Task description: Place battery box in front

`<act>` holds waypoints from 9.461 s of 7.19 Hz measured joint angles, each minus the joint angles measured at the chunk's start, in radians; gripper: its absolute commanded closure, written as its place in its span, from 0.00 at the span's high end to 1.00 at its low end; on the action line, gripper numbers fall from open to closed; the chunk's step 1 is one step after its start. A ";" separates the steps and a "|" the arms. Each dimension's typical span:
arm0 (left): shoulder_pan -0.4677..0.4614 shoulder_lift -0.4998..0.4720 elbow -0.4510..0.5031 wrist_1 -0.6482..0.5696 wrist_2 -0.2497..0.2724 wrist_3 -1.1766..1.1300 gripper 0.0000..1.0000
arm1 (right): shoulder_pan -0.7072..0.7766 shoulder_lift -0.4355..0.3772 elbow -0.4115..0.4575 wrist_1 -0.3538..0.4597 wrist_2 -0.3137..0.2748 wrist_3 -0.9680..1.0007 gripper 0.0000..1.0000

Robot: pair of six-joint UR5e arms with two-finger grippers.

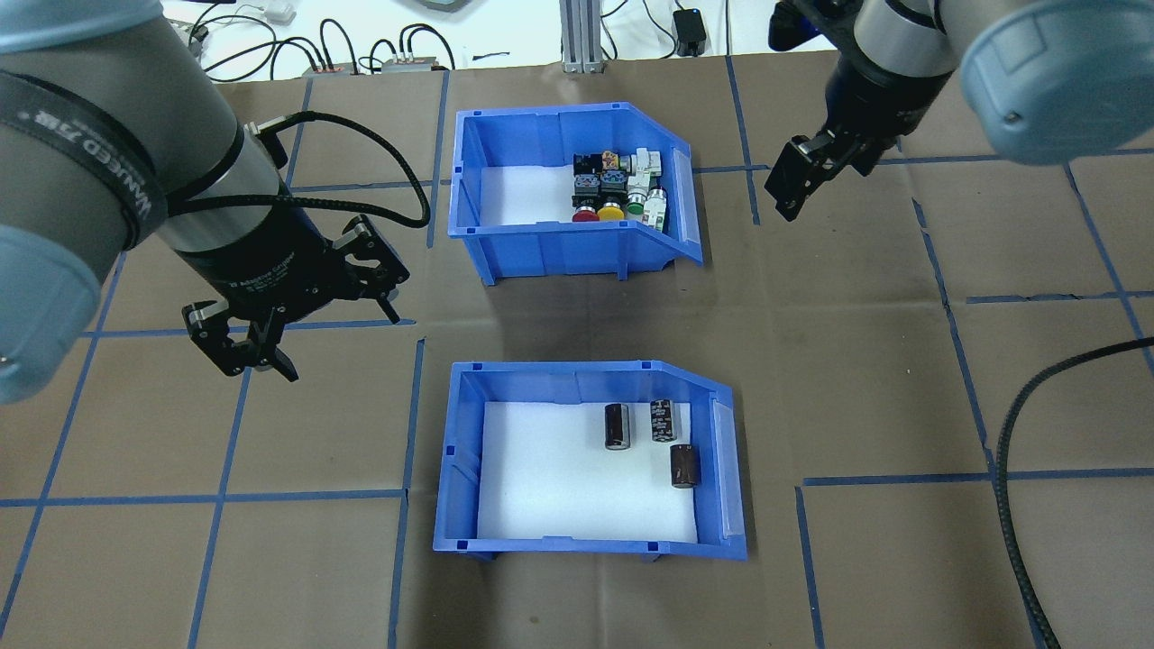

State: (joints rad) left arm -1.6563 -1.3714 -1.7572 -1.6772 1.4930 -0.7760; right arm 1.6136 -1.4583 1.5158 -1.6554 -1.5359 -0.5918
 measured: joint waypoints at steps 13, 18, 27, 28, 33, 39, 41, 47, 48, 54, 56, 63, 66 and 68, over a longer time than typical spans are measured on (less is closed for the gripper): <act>-0.295 0.197 -0.545 0.495 -0.092 -1.117 0.99 | 0.420 0.499 -0.222 -0.330 -0.061 -0.528 1.00; -0.391 0.081 -0.550 0.649 -0.094 -1.207 0.98 | 0.415 0.505 -0.177 -0.402 -0.101 -0.528 0.17; -0.448 -0.061 -0.555 0.689 -0.088 -1.340 0.51 | 0.162 0.250 -0.072 -0.295 -0.135 -0.797 0.04; -0.448 -0.065 -0.556 0.689 -0.085 -1.343 0.23 | 0.078 0.189 -0.012 -0.294 -0.132 -0.887 0.04; -0.434 -0.036 -0.553 0.788 -0.080 -1.315 0.00 | -0.224 -0.111 0.302 -0.304 -0.113 -1.221 0.04; -0.045 0.131 -0.466 0.491 -0.052 -0.828 0.00 | -0.297 -0.411 0.636 -0.419 -0.063 -1.257 0.04; 0.083 0.086 -0.355 0.402 -0.050 -0.677 0.00 | -0.299 -0.398 0.631 -0.439 -0.053 -1.294 0.04; -0.054 -0.503 0.257 0.378 -0.044 -0.802 0.01 | -0.348 -0.336 0.590 -0.426 -0.007 -1.351 0.04; -0.106 -0.602 0.360 0.379 -0.047 -0.865 0.02 | -0.349 -0.337 0.595 -0.425 -0.007 -1.340 0.04; -0.229 -0.806 0.569 0.365 -0.079 -1.095 0.43 | -0.348 -0.356 0.627 -0.427 -0.021 -1.312 0.04; -0.221 -0.803 0.566 0.364 -0.091 -1.099 0.86 | -0.347 -0.356 0.628 -0.426 -0.023 -1.313 0.04; -0.064 -0.625 0.565 0.156 0.056 -0.606 0.99 | -0.335 -0.503 0.776 -0.410 -0.055 -1.302 0.04; 0.041 -0.507 0.562 0.008 0.086 0.039 0.99 | -0.219 -0.558 0.810 -0.349 -0.044 -1.196 0.04; 0.066 -0.470 0.556 -0.016 0.087 0.501 1.00 | -0.085 -0.558 0.812 -0.344 -0.047 -1.051 0.04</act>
State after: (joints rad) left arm -1.5902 -1.8414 -1.2017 -1.6930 1.5801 -0.2752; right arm 1.5288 -2.0158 2.3273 -1.9994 -1.5830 -1.6424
